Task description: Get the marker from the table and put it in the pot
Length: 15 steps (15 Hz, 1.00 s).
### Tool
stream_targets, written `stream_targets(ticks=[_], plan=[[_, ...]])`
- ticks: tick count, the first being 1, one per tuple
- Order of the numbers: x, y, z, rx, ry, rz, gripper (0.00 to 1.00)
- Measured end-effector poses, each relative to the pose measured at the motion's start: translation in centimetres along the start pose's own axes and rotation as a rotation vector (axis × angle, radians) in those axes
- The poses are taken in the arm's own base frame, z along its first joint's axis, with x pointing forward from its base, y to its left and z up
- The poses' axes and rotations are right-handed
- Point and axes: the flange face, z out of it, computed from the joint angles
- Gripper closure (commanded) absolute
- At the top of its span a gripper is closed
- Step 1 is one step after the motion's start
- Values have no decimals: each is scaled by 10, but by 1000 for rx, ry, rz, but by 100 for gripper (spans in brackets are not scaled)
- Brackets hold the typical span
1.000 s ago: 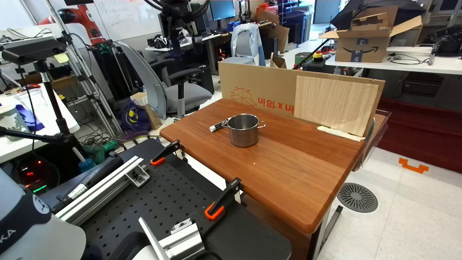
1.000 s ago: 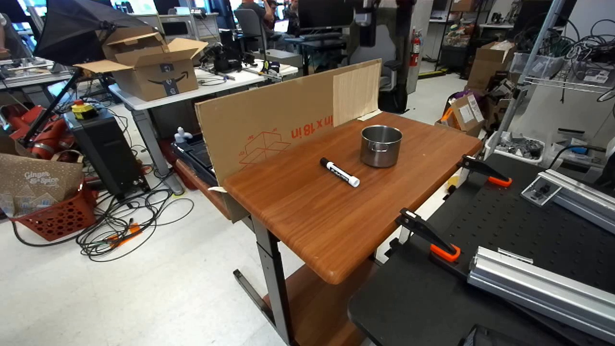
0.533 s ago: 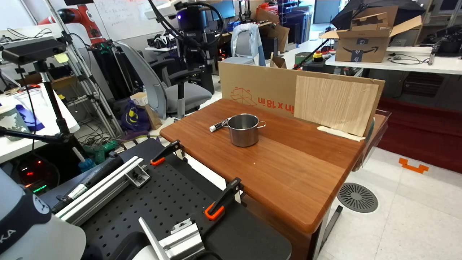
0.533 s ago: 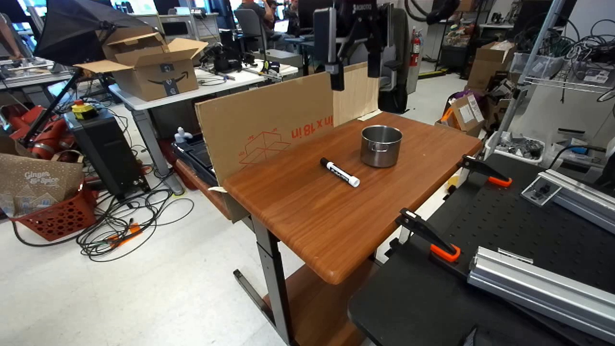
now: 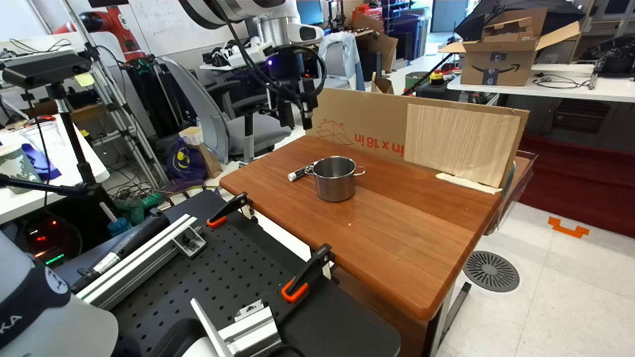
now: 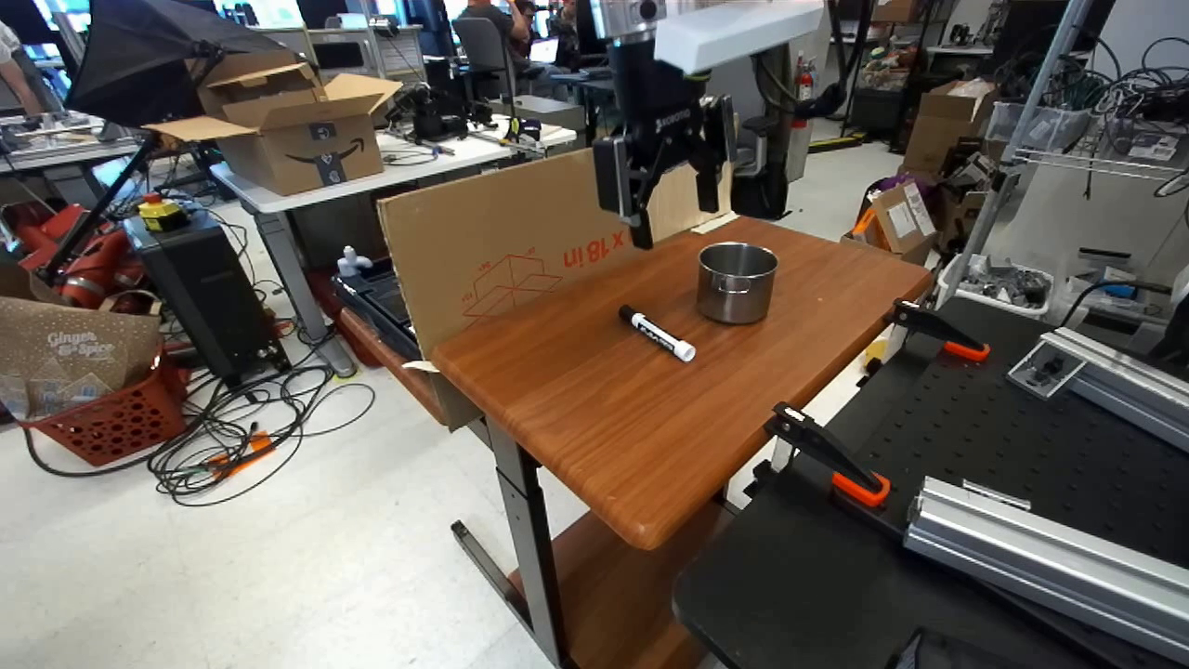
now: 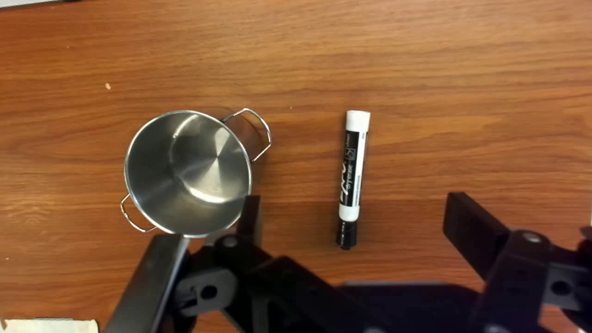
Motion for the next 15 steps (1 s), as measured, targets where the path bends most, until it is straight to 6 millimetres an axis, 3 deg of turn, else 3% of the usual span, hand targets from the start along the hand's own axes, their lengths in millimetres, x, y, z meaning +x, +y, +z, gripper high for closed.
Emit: stream_targets(ticks=[10, 15], plan=[[30, -18, 54, -109, -15, 23, 0], [41, -17, 77, -157, -5, -1, 0]])
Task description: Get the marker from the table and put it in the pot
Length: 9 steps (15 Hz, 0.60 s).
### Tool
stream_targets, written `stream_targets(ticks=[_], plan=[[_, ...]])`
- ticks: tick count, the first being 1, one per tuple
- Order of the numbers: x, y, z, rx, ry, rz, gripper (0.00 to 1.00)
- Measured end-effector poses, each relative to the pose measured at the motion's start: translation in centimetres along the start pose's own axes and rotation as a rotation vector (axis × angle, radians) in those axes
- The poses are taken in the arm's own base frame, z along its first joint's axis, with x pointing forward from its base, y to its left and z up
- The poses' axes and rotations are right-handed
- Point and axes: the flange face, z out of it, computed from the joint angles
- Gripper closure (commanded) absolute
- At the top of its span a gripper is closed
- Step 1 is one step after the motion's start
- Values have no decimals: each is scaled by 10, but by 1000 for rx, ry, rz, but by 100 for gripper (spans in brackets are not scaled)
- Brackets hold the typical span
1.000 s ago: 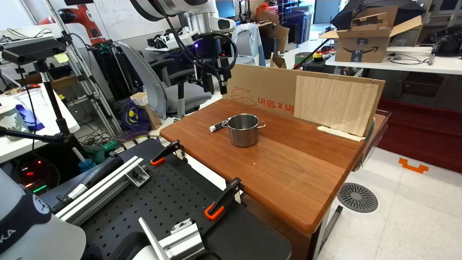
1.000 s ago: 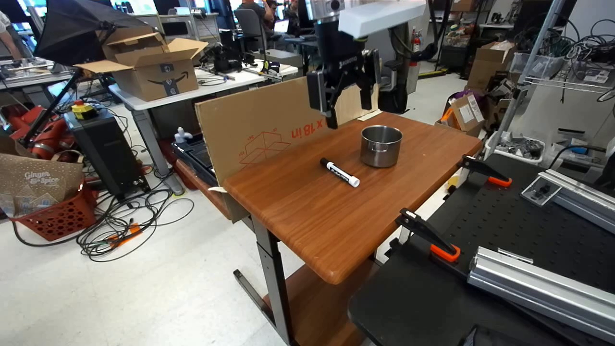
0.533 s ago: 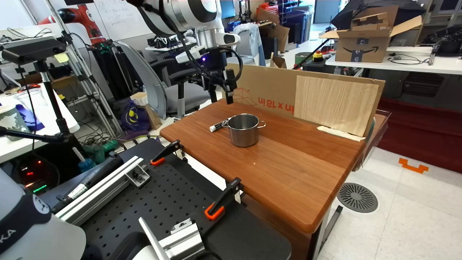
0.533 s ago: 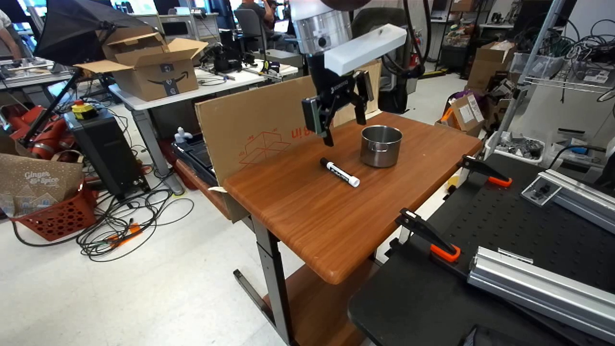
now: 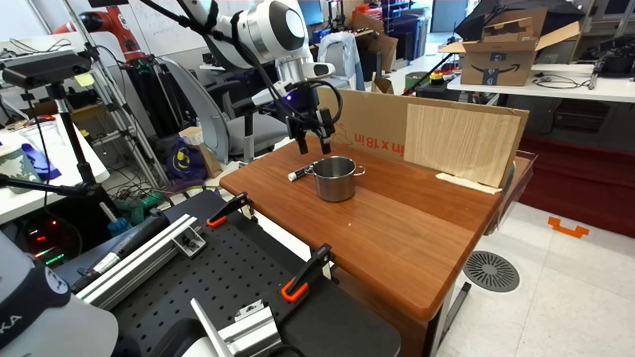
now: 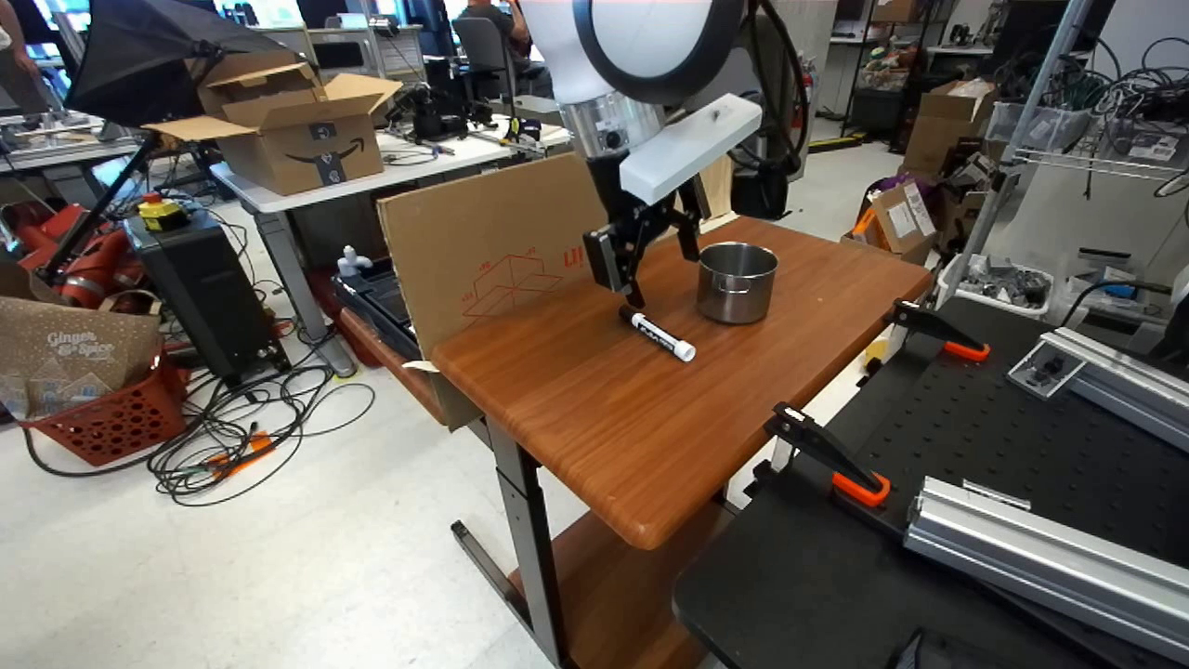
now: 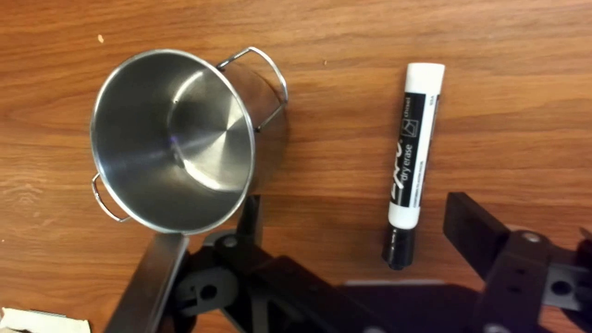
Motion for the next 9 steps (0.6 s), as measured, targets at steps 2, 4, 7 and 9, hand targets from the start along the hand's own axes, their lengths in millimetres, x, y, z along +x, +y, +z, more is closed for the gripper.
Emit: stream_targets(ticks=[2, 4, 7, 9], plan=[[3, -3, 7, -26, 5, -18, 0], [5, -9, 13, -52, 12, -34, 0], [7, -20, 19, -80, 24, -51, 0], [8, -27, 20, -92, 34, -61, 0]])
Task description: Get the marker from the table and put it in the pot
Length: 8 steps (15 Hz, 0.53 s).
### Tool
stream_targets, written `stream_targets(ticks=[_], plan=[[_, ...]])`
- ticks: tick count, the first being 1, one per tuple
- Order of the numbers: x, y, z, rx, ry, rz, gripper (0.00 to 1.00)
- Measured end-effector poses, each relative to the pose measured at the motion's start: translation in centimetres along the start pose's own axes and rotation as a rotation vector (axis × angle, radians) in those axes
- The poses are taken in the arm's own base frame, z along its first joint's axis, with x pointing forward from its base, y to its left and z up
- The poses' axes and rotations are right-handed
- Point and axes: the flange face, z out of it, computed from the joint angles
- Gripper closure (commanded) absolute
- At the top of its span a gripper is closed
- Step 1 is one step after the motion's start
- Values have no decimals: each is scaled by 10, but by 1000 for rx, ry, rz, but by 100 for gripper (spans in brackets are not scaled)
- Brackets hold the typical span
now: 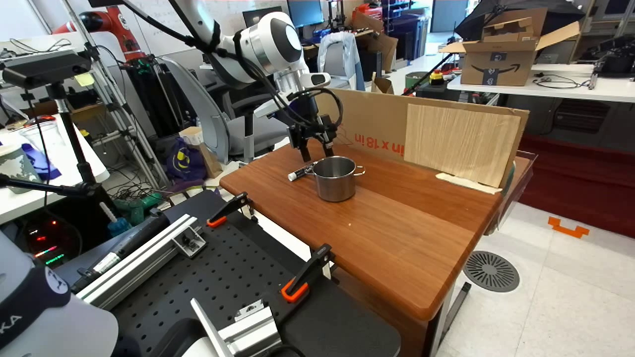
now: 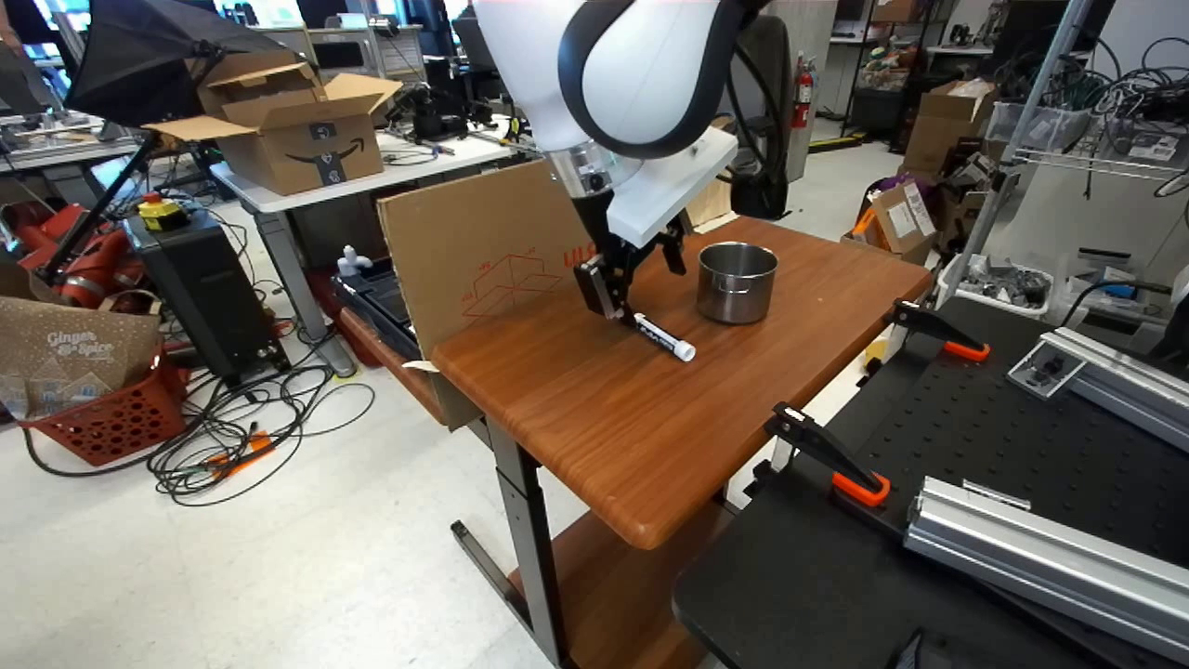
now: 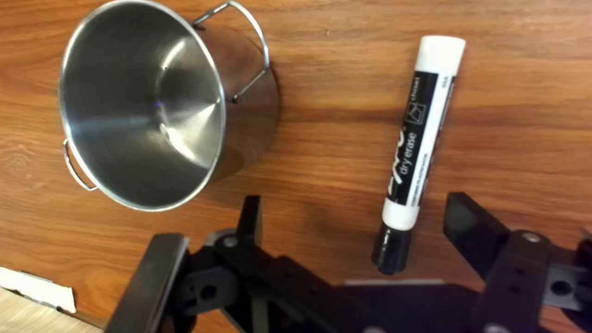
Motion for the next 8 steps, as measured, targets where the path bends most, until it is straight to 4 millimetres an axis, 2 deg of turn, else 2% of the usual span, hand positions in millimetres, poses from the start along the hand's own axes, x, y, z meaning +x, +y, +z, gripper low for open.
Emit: stream_targets(ticks=[5, 6, 7, 8], plan=[[3, -12, 7, -14, 3, -16, 0], [4, -13, 10, -19, 1, -20, 6], [4, -15, 12, -24, 1, -23, 28], [5, -16, 13, -27, 2, -25, 30]])
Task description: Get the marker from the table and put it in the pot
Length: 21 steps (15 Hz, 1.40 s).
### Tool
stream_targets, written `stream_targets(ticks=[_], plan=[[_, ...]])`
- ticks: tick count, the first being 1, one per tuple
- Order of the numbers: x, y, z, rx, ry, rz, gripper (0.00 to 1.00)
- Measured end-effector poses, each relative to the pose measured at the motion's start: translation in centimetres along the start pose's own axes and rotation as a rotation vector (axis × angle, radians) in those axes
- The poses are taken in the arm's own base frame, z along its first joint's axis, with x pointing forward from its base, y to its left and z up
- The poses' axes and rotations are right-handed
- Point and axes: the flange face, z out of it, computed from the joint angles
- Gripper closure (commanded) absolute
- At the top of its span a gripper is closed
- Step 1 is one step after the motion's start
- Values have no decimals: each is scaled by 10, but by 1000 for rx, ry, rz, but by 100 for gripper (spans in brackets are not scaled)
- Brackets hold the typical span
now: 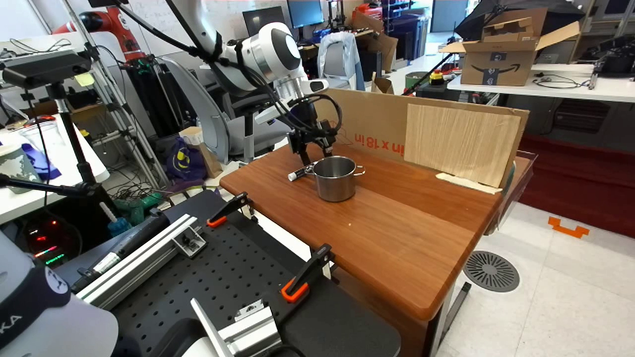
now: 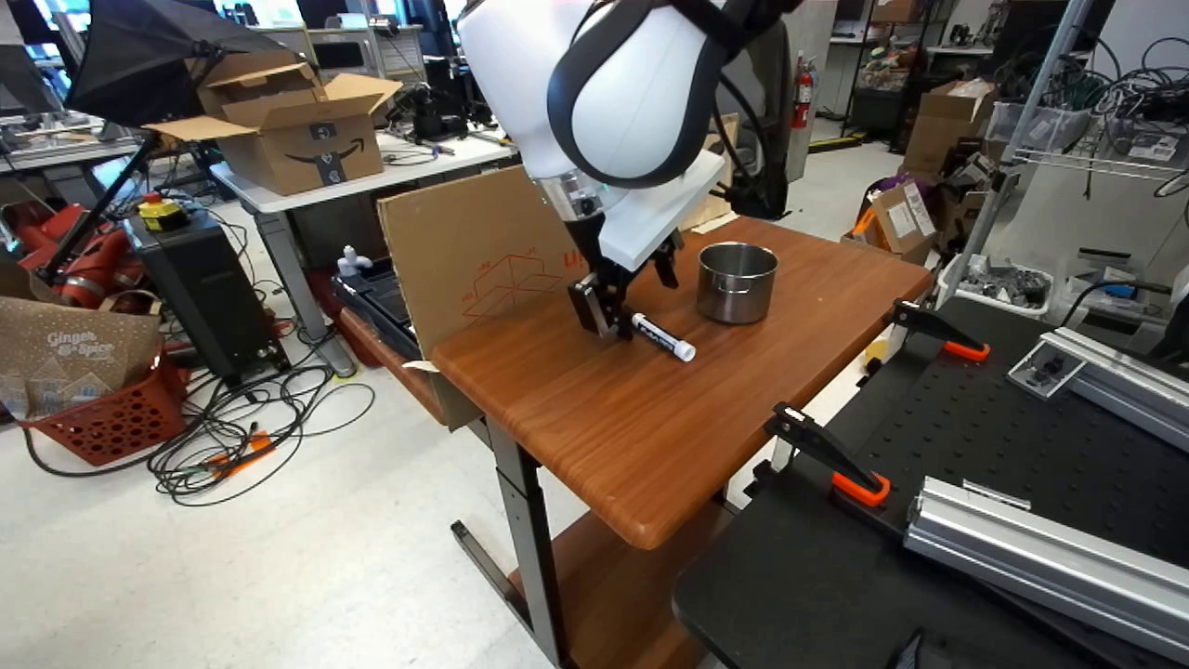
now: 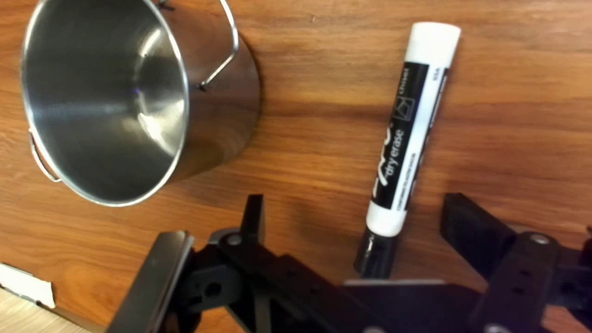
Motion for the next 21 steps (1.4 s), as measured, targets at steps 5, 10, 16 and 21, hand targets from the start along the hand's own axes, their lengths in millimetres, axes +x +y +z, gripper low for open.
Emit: stream_targets(ticks=[5, 10, 16, 21], plan=[[2, -5, 1, -9, 4, -7, 62], [5, -1, 2, -14, 5, -1, 99], [8, 1, -2, -26, -3, 5, 95], [14, 1, -13, -25, 11, 9, 95]])
